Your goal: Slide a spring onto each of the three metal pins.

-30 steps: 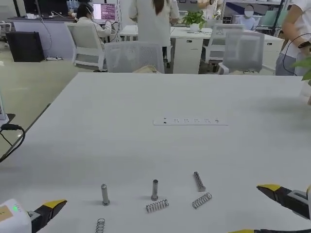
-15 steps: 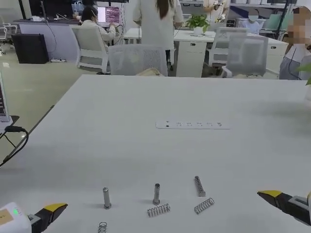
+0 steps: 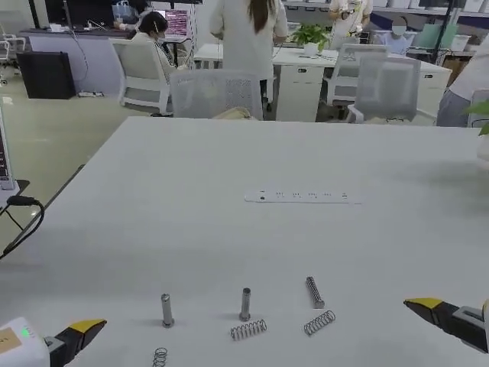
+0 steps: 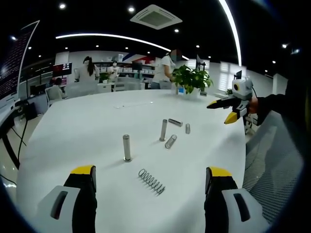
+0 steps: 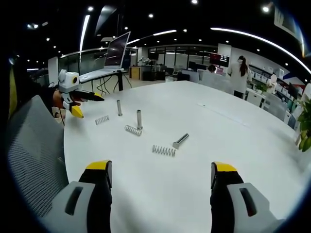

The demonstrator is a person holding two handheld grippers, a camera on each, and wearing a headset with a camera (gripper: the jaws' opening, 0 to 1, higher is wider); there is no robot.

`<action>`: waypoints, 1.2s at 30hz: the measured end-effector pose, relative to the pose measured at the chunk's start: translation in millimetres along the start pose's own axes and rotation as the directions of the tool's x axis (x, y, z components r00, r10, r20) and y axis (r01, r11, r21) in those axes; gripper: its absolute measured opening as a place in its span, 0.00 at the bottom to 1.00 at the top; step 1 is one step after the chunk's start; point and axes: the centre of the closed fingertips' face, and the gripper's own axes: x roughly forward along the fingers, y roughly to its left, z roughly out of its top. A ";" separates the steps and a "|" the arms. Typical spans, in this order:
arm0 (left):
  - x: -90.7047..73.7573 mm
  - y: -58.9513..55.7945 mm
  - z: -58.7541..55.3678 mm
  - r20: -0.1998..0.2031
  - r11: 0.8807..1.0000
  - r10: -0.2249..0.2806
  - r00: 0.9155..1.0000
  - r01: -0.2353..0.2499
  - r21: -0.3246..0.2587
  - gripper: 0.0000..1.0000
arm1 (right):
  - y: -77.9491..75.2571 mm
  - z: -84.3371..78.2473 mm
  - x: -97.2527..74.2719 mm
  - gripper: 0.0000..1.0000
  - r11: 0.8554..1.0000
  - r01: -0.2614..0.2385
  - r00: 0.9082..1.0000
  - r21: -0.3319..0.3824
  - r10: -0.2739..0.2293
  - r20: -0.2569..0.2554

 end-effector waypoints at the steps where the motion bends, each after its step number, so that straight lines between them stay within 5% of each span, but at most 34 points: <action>1: 0.1 0.1 0.1 -0.001 1.000 -0.001 1.000 0.001 0.001 0.91 | -0.2 -0.3 -0.2 0.83 1.000 0.002 1.000 0.001 -0.002 -0.001; 36: 1.6 -2.0 -0.6 0.004 1.000 0.004 1.000 -0.004 -0.003 0.90 | -12.9 6.3 4.3 0.75 1.000 0.007 1.000 -0.004 -0.007 -0.018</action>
